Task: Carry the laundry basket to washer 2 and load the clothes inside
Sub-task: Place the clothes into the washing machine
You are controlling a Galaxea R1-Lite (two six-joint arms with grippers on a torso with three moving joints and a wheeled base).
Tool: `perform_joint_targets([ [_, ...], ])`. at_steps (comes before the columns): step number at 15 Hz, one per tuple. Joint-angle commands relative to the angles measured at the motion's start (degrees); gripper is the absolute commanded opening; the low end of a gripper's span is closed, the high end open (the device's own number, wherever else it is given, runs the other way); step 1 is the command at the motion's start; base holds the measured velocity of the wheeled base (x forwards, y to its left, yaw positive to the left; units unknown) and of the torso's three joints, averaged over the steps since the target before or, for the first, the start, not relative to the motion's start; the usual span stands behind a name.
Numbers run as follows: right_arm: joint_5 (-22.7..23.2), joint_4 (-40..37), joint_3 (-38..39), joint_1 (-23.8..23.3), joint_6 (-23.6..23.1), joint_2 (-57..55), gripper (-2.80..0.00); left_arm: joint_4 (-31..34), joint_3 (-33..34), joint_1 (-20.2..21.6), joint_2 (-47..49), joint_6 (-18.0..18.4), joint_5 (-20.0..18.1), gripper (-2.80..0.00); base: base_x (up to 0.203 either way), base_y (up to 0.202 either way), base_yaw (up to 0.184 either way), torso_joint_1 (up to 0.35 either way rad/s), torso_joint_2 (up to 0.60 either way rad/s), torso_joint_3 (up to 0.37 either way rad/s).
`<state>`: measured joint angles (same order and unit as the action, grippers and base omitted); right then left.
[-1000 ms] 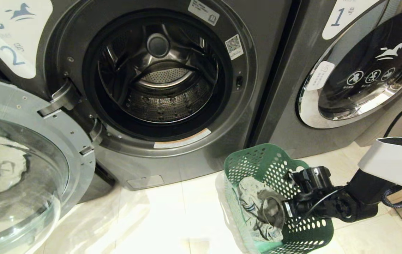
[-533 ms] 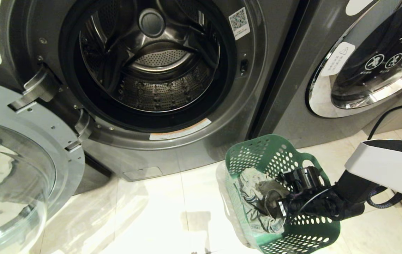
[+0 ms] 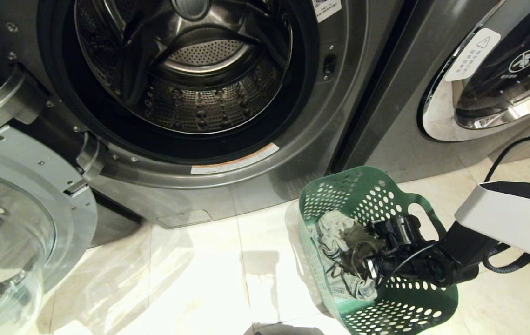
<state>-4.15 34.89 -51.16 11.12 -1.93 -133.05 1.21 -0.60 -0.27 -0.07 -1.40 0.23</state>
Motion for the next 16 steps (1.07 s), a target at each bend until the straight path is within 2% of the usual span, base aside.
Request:
perform_joint_targets([
  [1, -2.18, 0.27, -1.40, 0.39, -0.10, 1.19, 0.00, 0.02, 0.07, 0.00, -0.01, 0.00, 0.03, -2.80, 0.000, 0.000, 0.000, 0.002, 0.00, -0.045],
  [8, -5.34, 0.63, -5.65, 0.42, -0.37, -3.57, 0.00, 0.02, 0.07, 0.00, -0.01, -0.09, 0.03, -2.80, 0.000, 0.000, 0.000, 0.001, 0.00, -0.023],
  [16, -8.86, 5.28, -10.07, 0.36, -0.89, -11.69, 0.00, -0.06, 0.07, 0.00, -0.01, -0.18, 0.03, -2.80, 0.000, 0.000, 0.000, 0.000, 0.00, 0.000],
])
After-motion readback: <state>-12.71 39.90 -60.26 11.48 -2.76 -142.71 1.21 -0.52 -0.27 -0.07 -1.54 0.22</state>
